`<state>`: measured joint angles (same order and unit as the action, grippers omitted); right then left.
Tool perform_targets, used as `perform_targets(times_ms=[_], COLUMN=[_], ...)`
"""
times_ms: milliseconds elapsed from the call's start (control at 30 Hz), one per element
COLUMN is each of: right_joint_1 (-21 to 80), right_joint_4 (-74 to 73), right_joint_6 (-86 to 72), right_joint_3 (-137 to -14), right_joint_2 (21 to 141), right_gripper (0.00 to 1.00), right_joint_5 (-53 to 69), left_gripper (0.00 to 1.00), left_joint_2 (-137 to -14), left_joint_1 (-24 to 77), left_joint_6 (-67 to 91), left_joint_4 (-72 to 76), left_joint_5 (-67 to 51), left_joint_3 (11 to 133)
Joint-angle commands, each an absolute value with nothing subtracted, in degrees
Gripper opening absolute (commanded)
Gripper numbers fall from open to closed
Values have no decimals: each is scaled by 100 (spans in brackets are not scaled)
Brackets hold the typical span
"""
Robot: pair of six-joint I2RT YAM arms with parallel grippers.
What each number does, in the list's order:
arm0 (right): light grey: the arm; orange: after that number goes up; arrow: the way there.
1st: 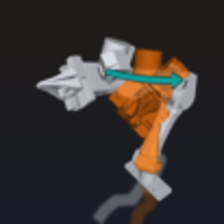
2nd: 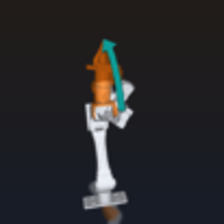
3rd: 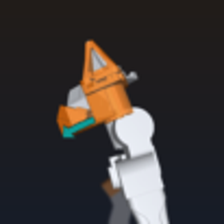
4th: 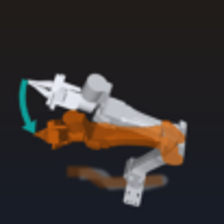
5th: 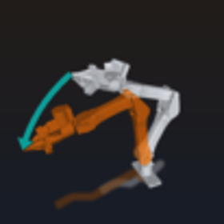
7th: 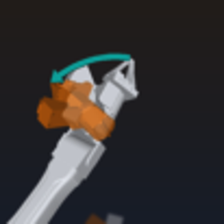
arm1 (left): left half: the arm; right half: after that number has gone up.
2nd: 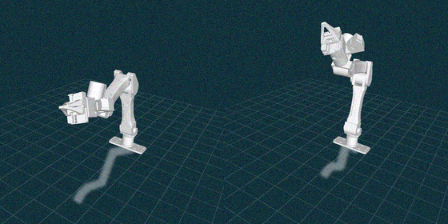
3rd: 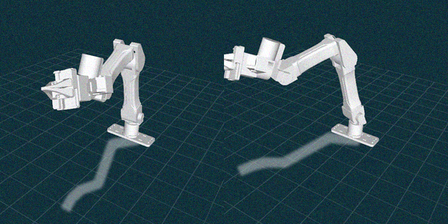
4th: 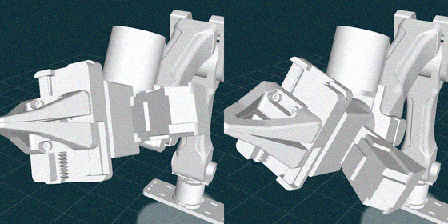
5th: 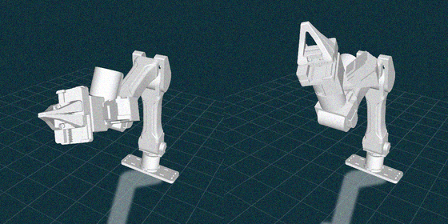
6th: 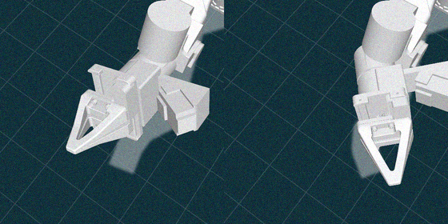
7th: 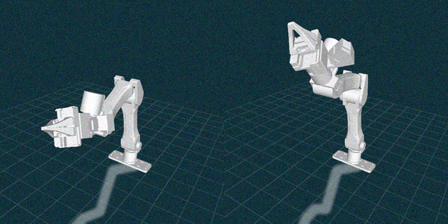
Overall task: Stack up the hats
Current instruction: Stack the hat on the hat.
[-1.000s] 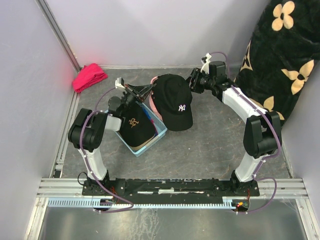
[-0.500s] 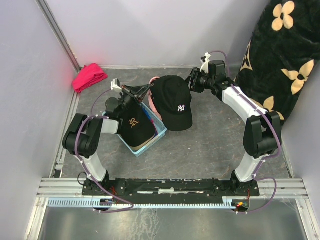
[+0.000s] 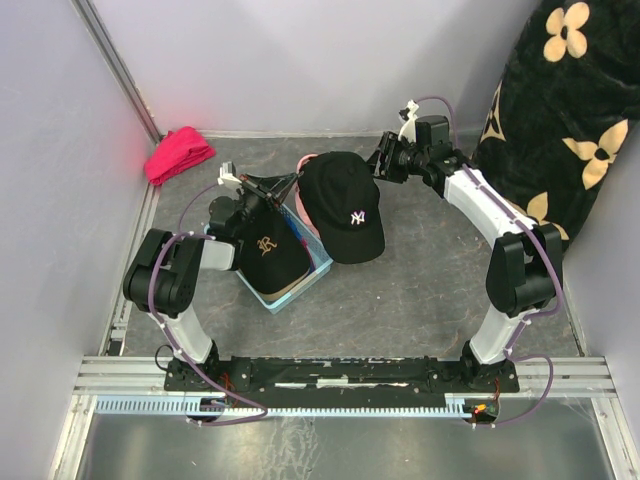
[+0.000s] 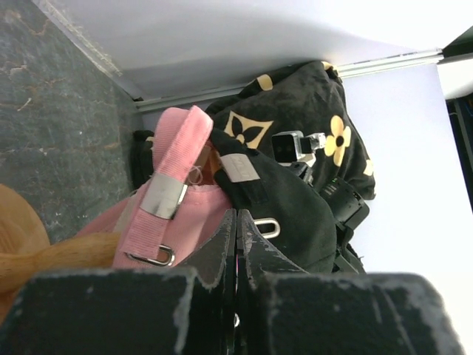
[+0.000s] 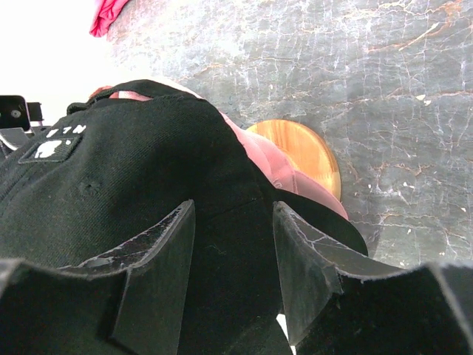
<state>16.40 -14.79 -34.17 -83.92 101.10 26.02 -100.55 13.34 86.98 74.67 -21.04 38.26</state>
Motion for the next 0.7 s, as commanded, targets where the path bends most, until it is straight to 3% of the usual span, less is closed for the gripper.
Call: perform_targets(times_ms=[0,667], right_joint_1=[1748,1752], right_joint_4=[-1467,-1743], right_joint_6=[-3316,-3366], right_joint_3=[-8821,-9393], right_joint_2=[10089,10495], right_gripper=[55,57], right_joint_5=[2751,2432], left_gripper=[3,3], left_joint_2=[-9870,-9801], left_joint_1=[1267,1239], left_joint_6=[8253,8140], left_joint_4=[7330,7043], left_joint_5=[-2003,-1993], left_joint_3=[3789,3723])
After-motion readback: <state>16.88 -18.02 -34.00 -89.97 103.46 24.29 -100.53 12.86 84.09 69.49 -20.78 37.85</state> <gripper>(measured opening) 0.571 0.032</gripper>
